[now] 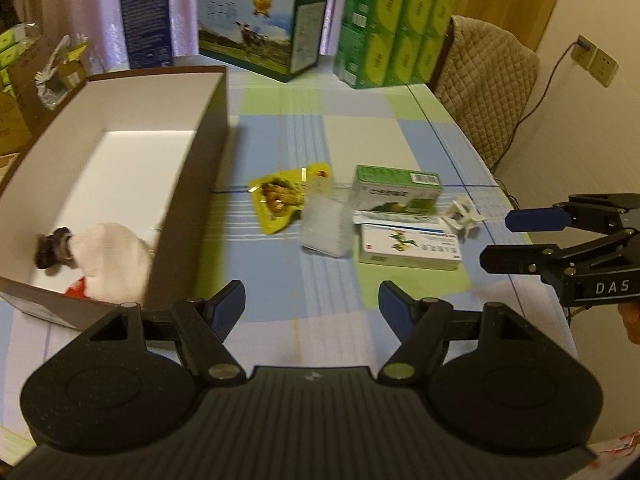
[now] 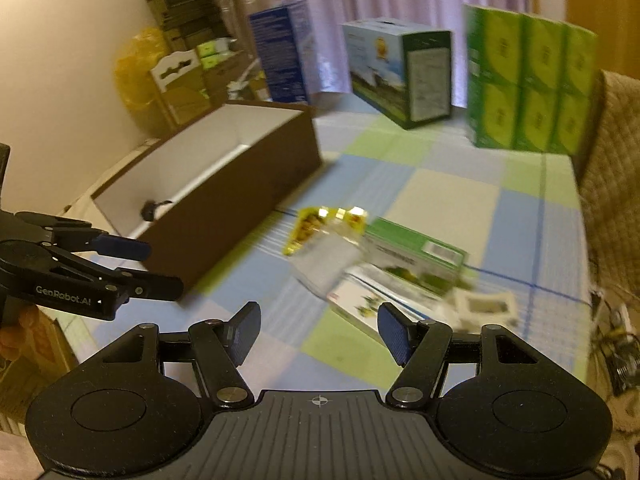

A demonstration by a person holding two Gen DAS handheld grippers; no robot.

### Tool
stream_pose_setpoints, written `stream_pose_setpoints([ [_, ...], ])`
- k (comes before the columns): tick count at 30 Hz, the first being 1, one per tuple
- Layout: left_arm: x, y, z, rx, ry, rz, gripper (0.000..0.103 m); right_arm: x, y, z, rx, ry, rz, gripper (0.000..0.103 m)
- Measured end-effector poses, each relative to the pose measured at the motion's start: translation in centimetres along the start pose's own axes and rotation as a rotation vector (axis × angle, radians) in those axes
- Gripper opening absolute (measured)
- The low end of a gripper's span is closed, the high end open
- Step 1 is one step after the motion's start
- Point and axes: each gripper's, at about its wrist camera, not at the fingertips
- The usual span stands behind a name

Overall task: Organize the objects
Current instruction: 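Withdraw both tools from the box back toward the table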

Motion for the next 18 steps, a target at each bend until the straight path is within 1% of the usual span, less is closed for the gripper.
stream_pose_setpoints([
  [8, 2.1, -0.2, -2.6, 0.009, -0.01, 0.026, 0.07, -1.2, 2.1, -4.0, 0.102, 0.041, 0.018, 0.062],
  [18, 4.8, -0.8, -4.6, 0.016, -0.026, 0.057, 0.07, -1.1, 3.2, -7.5, 0.177, 0.088, 0.031, 0.062],
])
Point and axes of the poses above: each gripper's, at about its wrist camera, not at the fingertips, and x roughly the way its jaws point, z to its left, y to its underside, and after that the axes turned 3 degrees about -y, right-handed
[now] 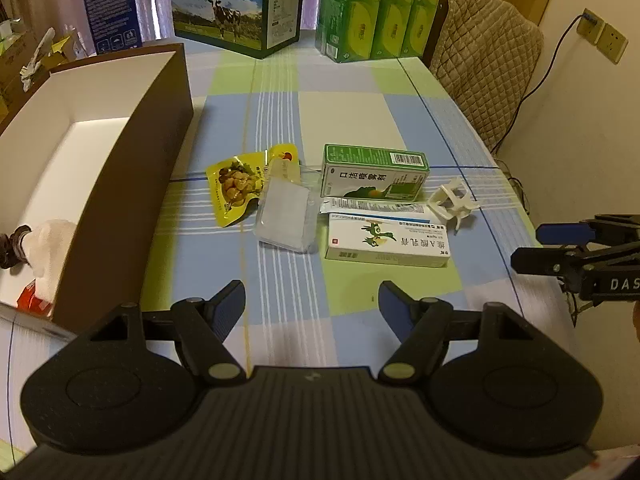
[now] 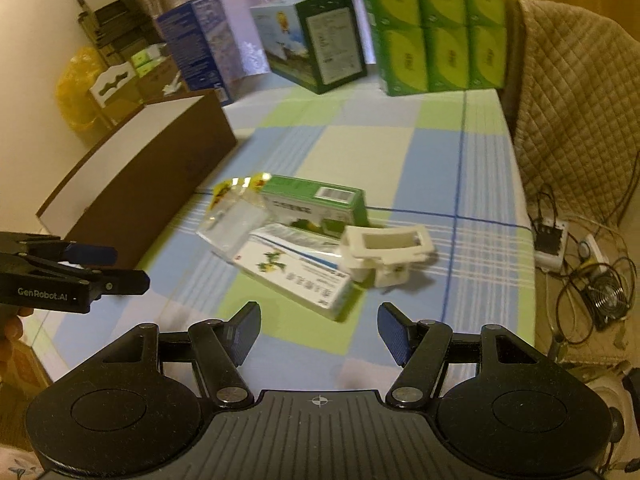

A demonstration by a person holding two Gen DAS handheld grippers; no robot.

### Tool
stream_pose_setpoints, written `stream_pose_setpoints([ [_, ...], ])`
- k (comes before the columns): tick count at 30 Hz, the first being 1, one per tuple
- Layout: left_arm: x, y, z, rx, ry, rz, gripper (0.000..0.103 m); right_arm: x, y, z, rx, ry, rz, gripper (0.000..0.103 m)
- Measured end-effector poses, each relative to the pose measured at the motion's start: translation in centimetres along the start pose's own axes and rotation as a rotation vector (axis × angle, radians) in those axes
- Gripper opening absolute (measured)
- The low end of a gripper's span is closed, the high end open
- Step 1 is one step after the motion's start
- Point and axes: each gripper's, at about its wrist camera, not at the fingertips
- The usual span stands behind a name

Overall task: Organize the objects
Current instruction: 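Withdraw both tools from the box back toward the table, then lower the left tool onto the clear plastic tray to grasp it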

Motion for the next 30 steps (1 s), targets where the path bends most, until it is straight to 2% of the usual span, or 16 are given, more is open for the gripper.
stream_pose_setpoints([
  [7, 2.2, -1.0, -0.5, 0.022, -0.03, 0.018, 0.069, 0.7, 0.2, -2.9, 0.091, 0.05, 0.001, 0.062],
  [17, 7.3, -3.8, -0.7, 0.109, -0.094, 0.037, 0.066, 1.1, 0.4, -6.2, 0.193, 0.1, 0.008, 0.062],
  [30, 13.1, -6.1, -1.0, 0.196, -0.124, 0.121, 0.062, 1.2, 0.7, -8.7, 0.284, 0.161, 0.017, 0.062],
])
Point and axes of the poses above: each gripper's, at about its wrist camera, not at the fingertips, and x roughly the way its jaws point, z to its left, y to its underside, and after that the axes turned 3 degrees about -y, right-handed
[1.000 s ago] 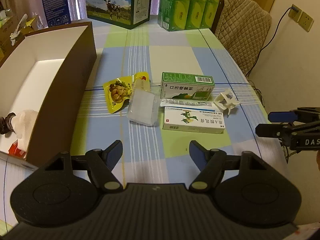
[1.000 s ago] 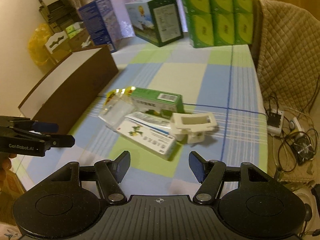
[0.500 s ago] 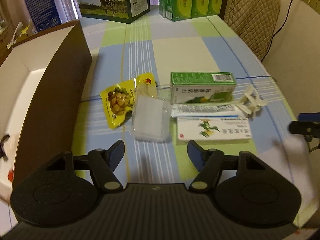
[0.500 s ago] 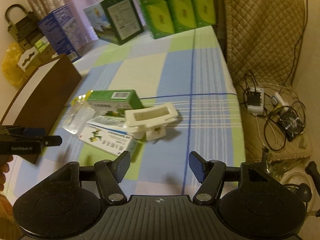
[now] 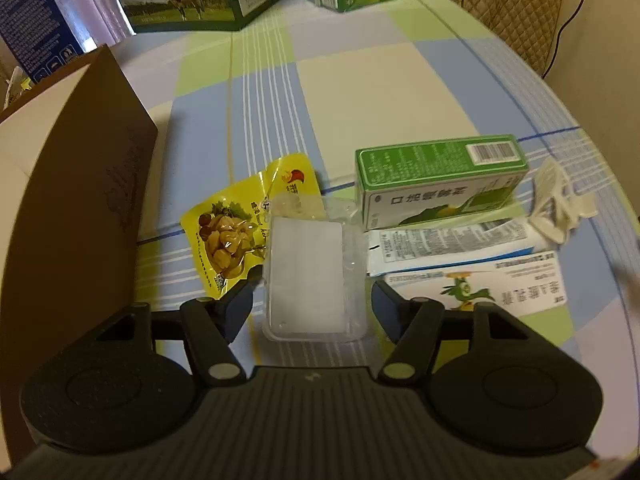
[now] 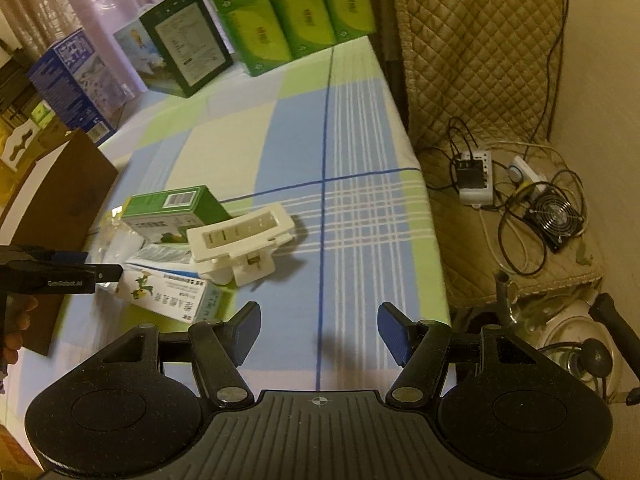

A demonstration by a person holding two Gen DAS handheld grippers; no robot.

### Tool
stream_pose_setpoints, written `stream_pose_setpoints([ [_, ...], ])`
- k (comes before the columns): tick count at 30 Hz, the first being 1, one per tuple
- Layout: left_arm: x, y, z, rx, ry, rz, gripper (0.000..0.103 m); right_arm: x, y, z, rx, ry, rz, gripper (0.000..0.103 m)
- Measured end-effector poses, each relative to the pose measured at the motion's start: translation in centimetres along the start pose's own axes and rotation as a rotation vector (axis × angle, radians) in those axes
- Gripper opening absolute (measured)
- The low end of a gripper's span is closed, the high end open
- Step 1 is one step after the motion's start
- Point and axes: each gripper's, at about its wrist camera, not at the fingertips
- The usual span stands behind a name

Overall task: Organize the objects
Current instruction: 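Lower the left tool onto the clear plastic tray to grasp it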

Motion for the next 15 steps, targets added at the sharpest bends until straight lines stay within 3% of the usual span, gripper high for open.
stream_pose_setpoints([
  [7, 1.3, -0.1, -0.1, 0.006, 0.007, 0.021, 0.057, 0.5, 0.0, 0.0, 0.008, 0.007, 0.012, 0.062],
  [15, 0.0, 0.7, 0.7, -0.034, 0.018, -0.021, 0.056, 1.1, -0.2, 0.5, -0.017, -0.017, 0.002, 0.062],
])
Point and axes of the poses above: each gripper's, at about its wrist camera, not at the fingertips, and x roughly the way its jaws point, z to its left, y to its underside, and after that the axes turned 3 degrees about -y, right-handed
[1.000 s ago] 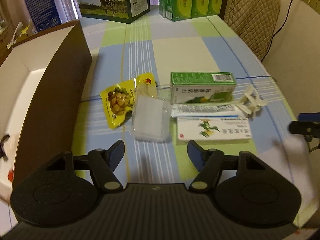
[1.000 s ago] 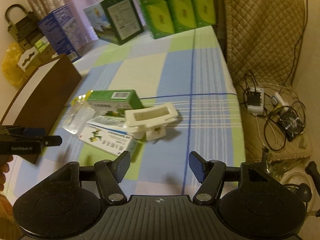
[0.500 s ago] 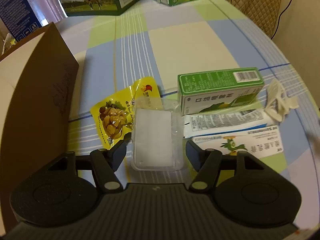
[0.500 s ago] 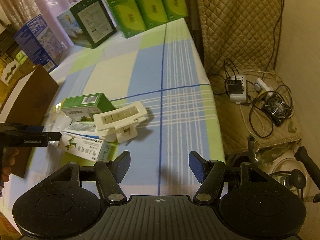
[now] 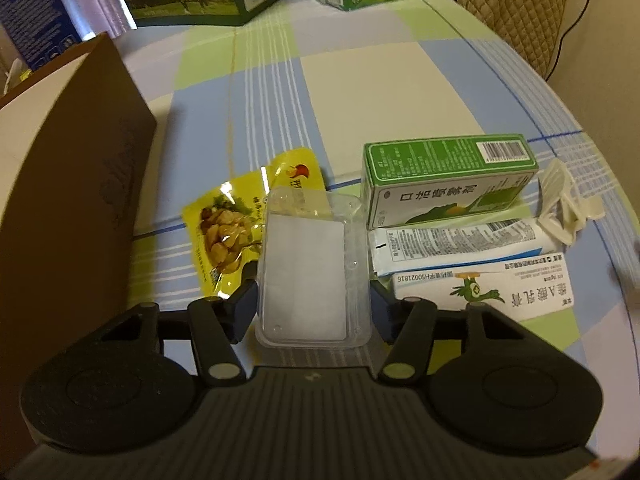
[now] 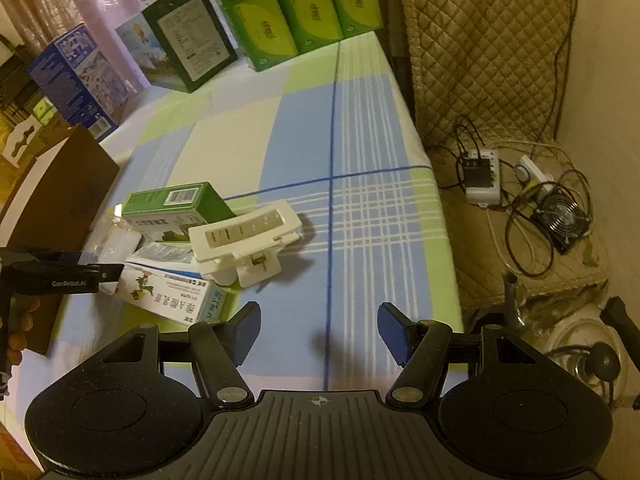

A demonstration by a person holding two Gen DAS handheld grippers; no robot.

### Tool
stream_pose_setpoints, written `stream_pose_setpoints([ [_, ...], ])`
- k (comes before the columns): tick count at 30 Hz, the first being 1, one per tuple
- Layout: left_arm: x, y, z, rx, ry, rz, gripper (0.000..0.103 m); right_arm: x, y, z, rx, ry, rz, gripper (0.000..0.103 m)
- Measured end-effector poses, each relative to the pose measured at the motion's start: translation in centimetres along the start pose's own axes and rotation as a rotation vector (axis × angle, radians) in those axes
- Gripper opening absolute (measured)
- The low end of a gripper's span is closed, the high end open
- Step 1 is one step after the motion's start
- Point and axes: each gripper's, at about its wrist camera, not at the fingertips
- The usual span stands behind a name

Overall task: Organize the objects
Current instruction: 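Lower the left tool onto the clear plastic tray to grasp it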

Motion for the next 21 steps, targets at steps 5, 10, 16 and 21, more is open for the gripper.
stream_pose_setpoints([
  [5, -1.8, 1.4, 1.5, -0.067, 0.0, -0.015, 0.056, 0.8, -0.2, 0.9, -0.057, -0.038, -0.028, 0.062],
  [10, -3.2, 3.0, 2.7, -0.131, -0.007, -0.013, 0.056, 2.3, -0.6, 2.0, -0.141, -0.072, -0.067, 0.062],
  [16, -3.9, 4.4, 3.4, -0.178, -0.021, 0.001, 0.056, 3.6, -1.3, 2.5, -0.211, -0.105, -0.115, 0.06],
  [21, -4.1, 5.3, 3.4, -0.198, -0.02, 0.011, 0.056, 4.6, -1.6, 2.5, -0.246, -0.116, -0.103, 0.045],
])
Point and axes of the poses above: each gripper's, at about its wrist camera, not at the fingertips, and x roughly the way its jaws point, z to its left, y to its underside, and after that the axes turned 3 degrees about -y, right-handed
